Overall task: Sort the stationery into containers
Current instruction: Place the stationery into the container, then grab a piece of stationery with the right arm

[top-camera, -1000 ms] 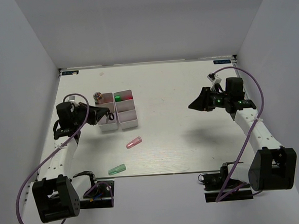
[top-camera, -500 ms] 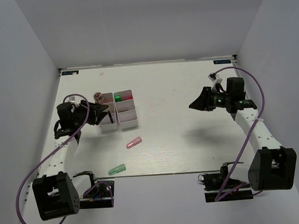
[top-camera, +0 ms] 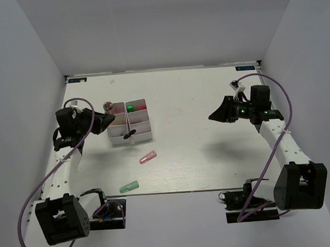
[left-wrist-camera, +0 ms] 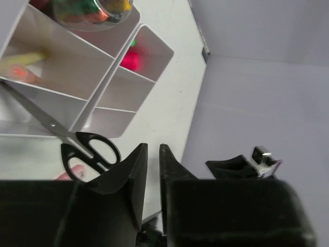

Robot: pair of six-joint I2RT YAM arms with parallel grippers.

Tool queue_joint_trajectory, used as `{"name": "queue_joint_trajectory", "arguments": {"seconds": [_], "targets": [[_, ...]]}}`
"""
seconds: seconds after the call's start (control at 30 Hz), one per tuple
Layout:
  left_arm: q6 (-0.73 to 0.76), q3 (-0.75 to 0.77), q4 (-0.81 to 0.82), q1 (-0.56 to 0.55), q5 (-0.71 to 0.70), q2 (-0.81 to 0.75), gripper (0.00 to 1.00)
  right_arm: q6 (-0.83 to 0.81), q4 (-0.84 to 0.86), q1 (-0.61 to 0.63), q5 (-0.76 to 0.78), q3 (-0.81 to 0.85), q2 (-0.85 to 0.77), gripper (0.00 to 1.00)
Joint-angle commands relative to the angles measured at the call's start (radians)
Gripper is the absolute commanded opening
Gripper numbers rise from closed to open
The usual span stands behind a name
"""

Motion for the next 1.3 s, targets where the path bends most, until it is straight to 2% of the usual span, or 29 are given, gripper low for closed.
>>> {"name": "queue_joint_trajectory", "arguments": {"seconds": [0.0, 0.03, 0.07, 0.1, 0.13, 0.17, 0.2, 0.23, 0.27, 0.3, 0.33, 0.37, 0.4, 0.43, 0.47, 0.5, 0.57, 0.6, 0.63, 0.67, 0.7, 0.77, 0.83, 0.87, 0.9, 0.93, 1.0, 1.03, 1.27], "targets": [[0.103, 0.066, -0.097, 0.011, 0.028, -0.056, 0.23, -0.077, -0.014, 0.008, -0.05, 0.012, 0.012, 0.4], [0.129, 0.091, -0.144, 0.006, 0.038, -0.062, 0.17, -0.111, -0.028, 0.012, -0.076, 0.021, 0.025, 0.32], [0.239, 0.111, -0.174, 0.0, 0.06, -0.075, 0.14, -0.147, -0.045, 0.02, -0.203, 0.065, 0.05, 0.24], [0.288, 0.153, -0.314, -0.062, 0.057, -0.085, 0.14, -0.319, -0.146, 0.055, -0.252, 0.09, 0.068, 0.15], [0.33, 0.172, -0.368, -0.087, 0.042, -0.093, 0.26, -0.402, -0.206, 0.073, -0.314, 0.191, 0.129, 0.07], [0.471, 0.207, -0.474, -0.11, 0.0, -0.119, 0.36, -0.487, -0.407, 0.098, -0.319, 0.228, 0.151, 0.05], [0.511, 0.221, -0.576, -0.219, -0.029, -0.128, 0.5, -0.672, -0.462, 0.166, -0.319, 0.26, 0.177, 0.05], [0.569, 0.223, -0.611, -0.252, -0.11, -0.142, 0.63, -0.814, -0.502, 0.193, -0.279, 0.288, 0.199, 0.06], [0.591, 0.217, -0.64, -0.307, -0.145, -0.177, 0.91, -0.958, -0.582, 0.243, -0.27, 0.352, 0.273, 0.18], [0.63, 0.2, -0.725, -0.329, -0.267, -0.209, 1.0, -1.032, -0.658, 0.267, -0.265, 0.403, 0.298, 0.24], [0.64, 0.195, -0.747, -0.377, -0.299, -0.223, 1.0, -1.188, -0.703, 0.317, -0.242, 0.453, 0.352, 0.33], [0.648, 0.191, -0.787, -0.385, -0.328, -0.254, 1.0, -1.331, -0.779, 0.371, -0.232, 0.496, 0.407, 0.53], [0.674, 0.184, -0.821, -0.392, -0.406, -0.277, 1.0, -1.375, -0.818, 0.4, -0.21, 0.532, 0.459, 0.57], [0.675, 0.181, -0.833, -0.394, -0.438, -0.297, 1.0, -1.469, -0.832, 0.493, -0.125, 0.547, 0.484, 0.59], [0.681, 0.183, -0.856, -0.394, -0.466, -0.305, 1.0, -1.496, -0.837, 0.524, -0.097, 0.557, 0.527, 0.59], [0.691, 0.178, -0.867, -0.394, -0.559, -0.335, 1.0, -1.51, -0.822, 0.549, -0.071, 0.558, 0.556, 0.56], [0.698, 0.146, -0.873, -0.392, -0.612, -0.363, 1.0, -1.448, -0.669, 0.635, 0.031, 0.537, 0.571, 0.46], [0.709, 0.128, -0.863, -0.394, -0.609, -0.38, 0.84, -1.436, -0.629, 0.65, 0.054, 0.503, 0.584, 0.36], [0.723, 0.108, -0.814, -0.392, -0.611, -0.445, 0.66, -1.388, -0.489, 0.694, 0.115, 0.488, 0.585, 0.3], [0.746, 0.048, -0.795, -0.392, -0.612, -0.467, 0.45, -1.337, -0.443, 0.701, 0.13, 0.465, 0.588, 0.24], [0.755, 0.034, -0.777, -0.392, -0.606, -0.511, 0.12, -1.306, -0.374, 0.716, 0.132, 0.453, 0.59, 0.21], [0.786, -0.007, -0.749, -0.394, -0.611, -0.564, 0.02, -1.289, -0.322, 0.745, 0.172, 0.443, 0.607, 0.21], [0.824, -0.026, -0.732, -0.394, -0.614, -0.588, 0.01, -1.298, -0.312, 0.793, 0.215, 0.452, 0.637, 0.37], [0.83, -0.033, -0.711, -0.394, -0.611, -0.624, 0.08, -1.304, -0.317, 0.807, 0.229, 0.46, 0.65, 0.41], [0.835, -0.056, -0.705, -0.395, -0.611, -0.636, 0.22, -1.317, -0.318, 0.831, 0.247, 0.469, 0.662, 0.44], [0.844, -0.064, -0.7, -0.392, -0.647, -0.647, 0.57, -1.321, -0.325, 0.856, 0.284, 0.497, 0.698, 0.48], [0.844, -0.098, -0.68, -0.395, -0.687, -0.702, 0.61, -1.327, -0.32, 0.886, 0.318, 0.515, 0.723, 0.5], [0.847, -0.104, -0.679, -0.394, -0.695, -0.716, 0.73, -1.324, -0.308, 0.903, 0.331, 0.53, 0.749, 0.52], [0.867, -0.164, -0.646, -0.432, -0.856, -0.934, 0.79, -1.272, -0.245, 0.965, 0.413, 0.601, 0.84, 0.54]]}}
